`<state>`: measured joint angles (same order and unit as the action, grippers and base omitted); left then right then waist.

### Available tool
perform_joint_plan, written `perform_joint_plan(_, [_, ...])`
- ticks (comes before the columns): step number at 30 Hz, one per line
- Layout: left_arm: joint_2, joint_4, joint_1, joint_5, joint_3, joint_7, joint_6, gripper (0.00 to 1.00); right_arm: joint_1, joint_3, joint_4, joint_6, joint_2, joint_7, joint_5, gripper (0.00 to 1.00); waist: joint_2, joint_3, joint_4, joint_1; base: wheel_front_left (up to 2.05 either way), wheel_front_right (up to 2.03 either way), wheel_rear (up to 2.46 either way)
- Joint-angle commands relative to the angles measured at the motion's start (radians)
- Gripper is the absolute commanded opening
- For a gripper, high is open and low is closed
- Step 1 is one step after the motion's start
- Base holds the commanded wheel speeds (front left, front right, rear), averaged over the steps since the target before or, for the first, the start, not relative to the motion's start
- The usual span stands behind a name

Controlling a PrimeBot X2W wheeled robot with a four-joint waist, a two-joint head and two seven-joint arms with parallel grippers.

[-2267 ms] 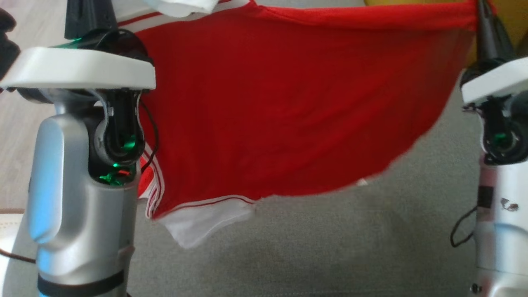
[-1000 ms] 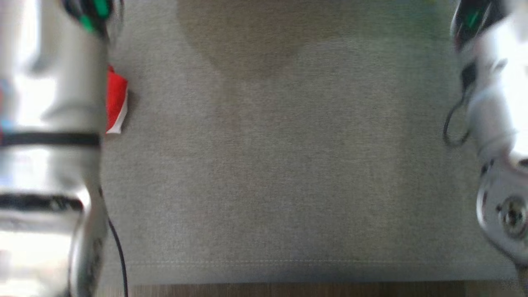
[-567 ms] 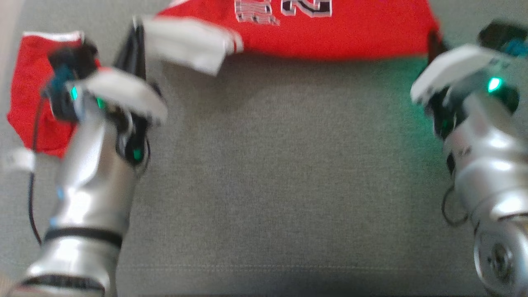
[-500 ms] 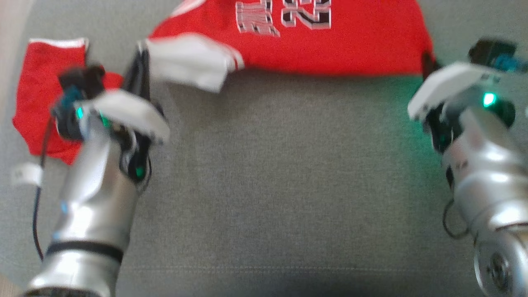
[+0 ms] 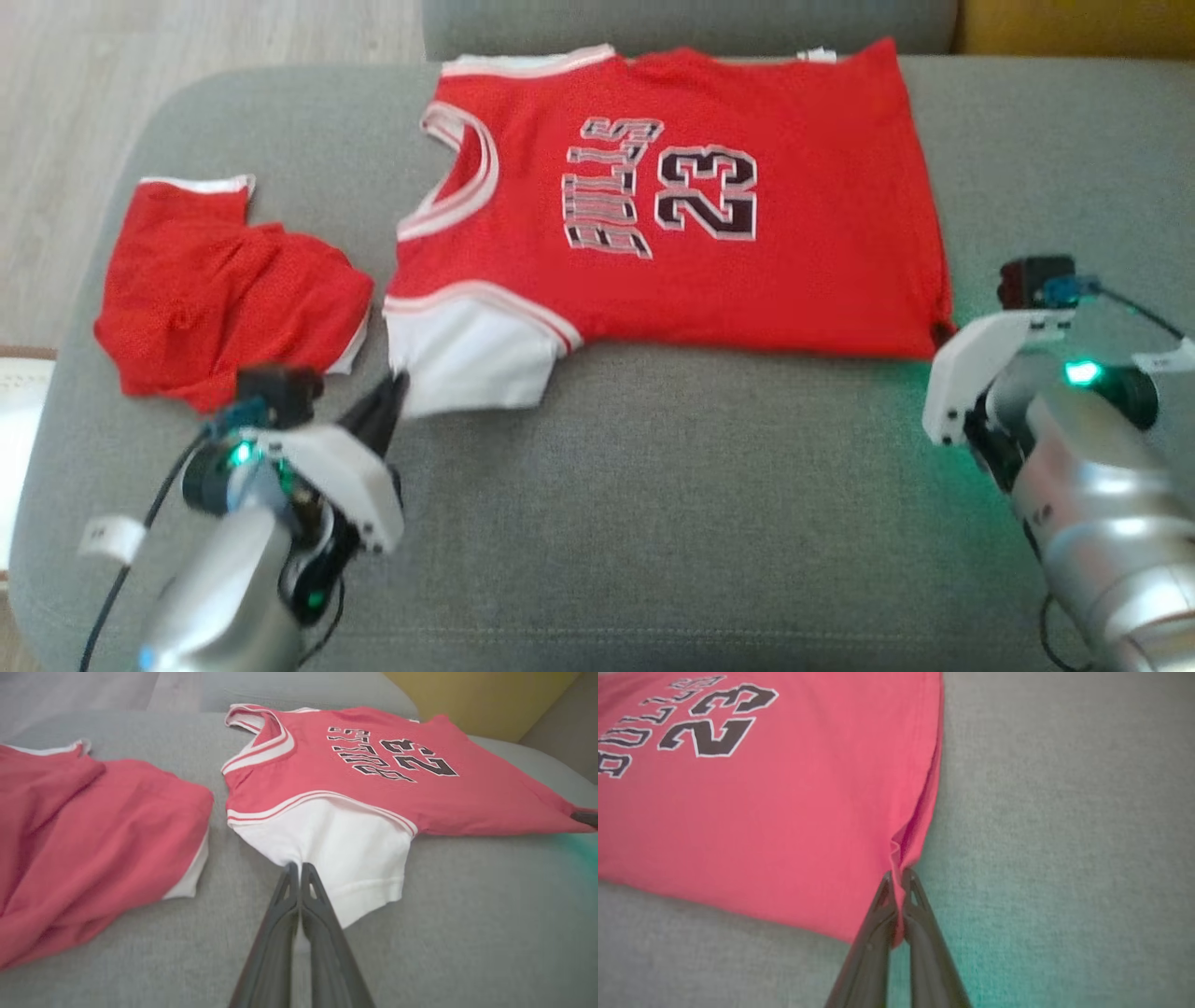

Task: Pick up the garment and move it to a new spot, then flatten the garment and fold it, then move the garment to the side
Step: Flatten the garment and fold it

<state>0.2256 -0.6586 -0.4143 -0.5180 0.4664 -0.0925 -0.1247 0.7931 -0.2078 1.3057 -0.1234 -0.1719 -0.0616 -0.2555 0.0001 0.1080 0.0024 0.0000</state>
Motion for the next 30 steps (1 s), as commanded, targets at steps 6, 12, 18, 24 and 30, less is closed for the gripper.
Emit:
perform_joint_plan(6, [0.139, 0.226, 0.106, -0.1, 0.039, 0.103, -0.006, 0.0, -0.07, -0.139, -0.082, -0.007, -0.062, -0.112, -0.061, 0.0, -0.0001, -0.057, -0.002, 0.0, 0.0, 0.0, 0.0])
perform_joint_plan(12, [0.23, 0.408, 0.214, -0.195, 0.065, 0.235, -0.006, 0.0, -0.14, -0.246, -0.194, -0.007, -0.129, -0.245, -0.169, 0.0, -0.0001, -0.093, -0.011, 0.0, 0.0, 0.0, 0.0])
perform_joint_plan(18, [0.323, 0.57, 0.299, -0.27, 0.066, 0.365, -0.005, 0.0, -0.219, -0.35, -0.365, -0.007, -0.226, -0.389, -0.306, 0.0, -0.0001, -0.121, -0.016, 0.0, 0.0, 0.0, 0.0])
perform_joint_plan(24, [0.401, 0.7, 0.363, -0.336, 0.07, 0.477, -0.004, 0.0, -0.3, -0.397, -0.521, -0.007, -0.336, -0.571, -0.432, 0.0, -0.0001, -0.136, -0.02, 0.0, 0.0, 0.0, 0.0])
perform_joint_plan(30, [0.427, 0.77, 0.371, -0.344, 0.048, 0.495, 0.032, 0.0, -0.34, -0.351, -0.646, -0.007, -0.402, -0.649, -0.47, 0.0, -0.0001, -0.13, -0.029, 0.0, 0.0, 0.0, 0.0])
